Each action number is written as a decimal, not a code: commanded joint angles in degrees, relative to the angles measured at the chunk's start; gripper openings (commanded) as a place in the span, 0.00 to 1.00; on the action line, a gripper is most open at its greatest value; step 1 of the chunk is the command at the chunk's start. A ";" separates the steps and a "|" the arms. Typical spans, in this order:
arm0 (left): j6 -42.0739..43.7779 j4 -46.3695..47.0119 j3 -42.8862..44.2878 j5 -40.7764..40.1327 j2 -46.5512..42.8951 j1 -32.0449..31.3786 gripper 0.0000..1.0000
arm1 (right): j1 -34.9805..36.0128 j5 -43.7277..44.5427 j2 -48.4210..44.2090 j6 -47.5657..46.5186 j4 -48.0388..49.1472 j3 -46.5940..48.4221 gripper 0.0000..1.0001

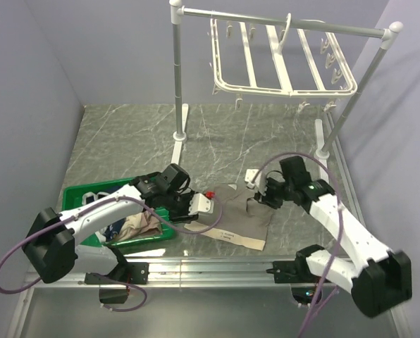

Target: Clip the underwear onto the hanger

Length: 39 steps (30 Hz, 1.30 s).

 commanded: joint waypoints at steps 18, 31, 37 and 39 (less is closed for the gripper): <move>-16.72 1.88 1.26 9.05 -6.73 5.68 0.63 | 12.00 17.53 41.41 12.38 19.45 19.82 0.56; -14.70 4.60 2.49 6.06 -4.55 6.30 0.57 | -4.07 24.56 51.90 11.42 3.75 27.48 0.00; -14.70 5.74 8.73 1.76 3.97 2.70 0.57 | -10.85 27.12 45.14 6.94 -4.95 19.75 0.00; -15.13 7.67 10.75 -0.34 7.14 -1.77 0.58 | -10.85 25.63 43.03 7.28 -8.65 18.17 0.00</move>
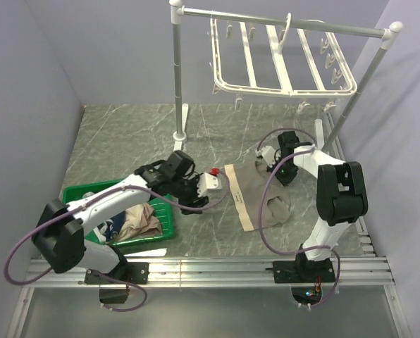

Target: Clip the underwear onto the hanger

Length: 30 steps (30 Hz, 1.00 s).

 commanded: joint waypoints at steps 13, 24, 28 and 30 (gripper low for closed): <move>-5.17 17.22 10.61 -9.96 21.69 -22.91 0.60 | 1.12 -3.57 -2.00 4.01 -17.03 -4.03 0.00; 5.18 14.95 7.55 -21.37 28.20 -25.20 0.23 | 0.07 -6.12 -3.84 3.05 -20.98 -3.58 0.00; 13.09 13.47 3.15 -21.23 24.43 -22.57 0.01 | 0.07 -6.82 -4.90 0.60 -22.82 -4.99 0.00; 17.57 10.23 1.92 -20.17 22.23 -20.02 0.00 | 0.07 -7.88 -5.51 -0.38 -24.58 -5.78 0.00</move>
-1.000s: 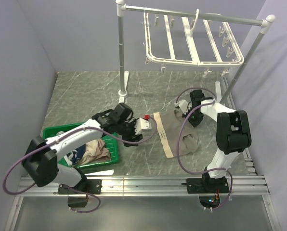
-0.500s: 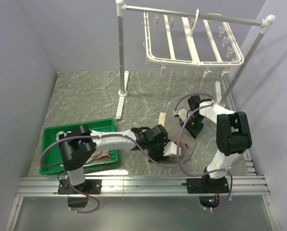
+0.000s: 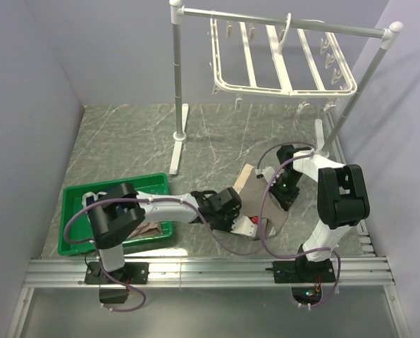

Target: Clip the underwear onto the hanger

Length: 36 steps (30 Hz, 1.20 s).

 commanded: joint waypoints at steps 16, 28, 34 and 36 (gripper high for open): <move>24.37 -10.55 -7.95 4.54 -21.00 14.93 0.59 | 0.97 -19.15 -8.00 -9.06 -20.34 15.22 0.47; -2.42 -15.57 -6.28 11.05 -20.07 15.72 0.53 | 5.10 -18.72 4.57 11.95 1.44 20.02 0.40; -8.15 -14.34 -5.23 10.09 -12.69 15.81 0.52 | 7.48 -11.79 8.17 13.89 6.20 16.59 0.35; -8.42 -13.81 -4.26 8.50 -8.83 16.25 0.51 | 7.21 -9.33 8.19 13.45 6.90 15.27 0.33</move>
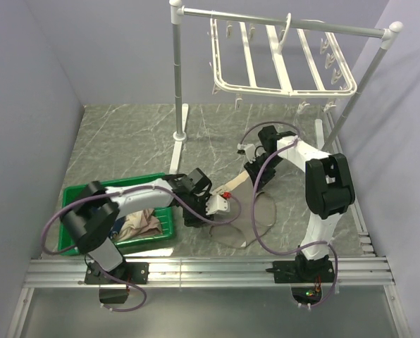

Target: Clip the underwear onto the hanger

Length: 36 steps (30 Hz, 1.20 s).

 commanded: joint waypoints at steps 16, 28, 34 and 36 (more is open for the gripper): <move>-0.89 -1.01 22.51 -0.40 22.18 13.43 0.46 | -1.38 -2.37 -6.14 -3.89 -13.05 -9.50 0.32; -6.15 9.35 4.59 14.37 -4.52 16.42 0.62 | -2.70 -8.36 -27.22 -0.11 -2.33 -14.42 0.45; -16.69 18.05 -4.90 15.87 -23.15 16.60 0.68 | -2.79 -4.68 -42.95 -3.09 -1.19 -21.62 0.47; -20.38 23.12 -6.83 15.25 -29.64 16.51 0.73 | -2.79 -4.67 -49.98 -3.27 -0.49 -22.59 0.48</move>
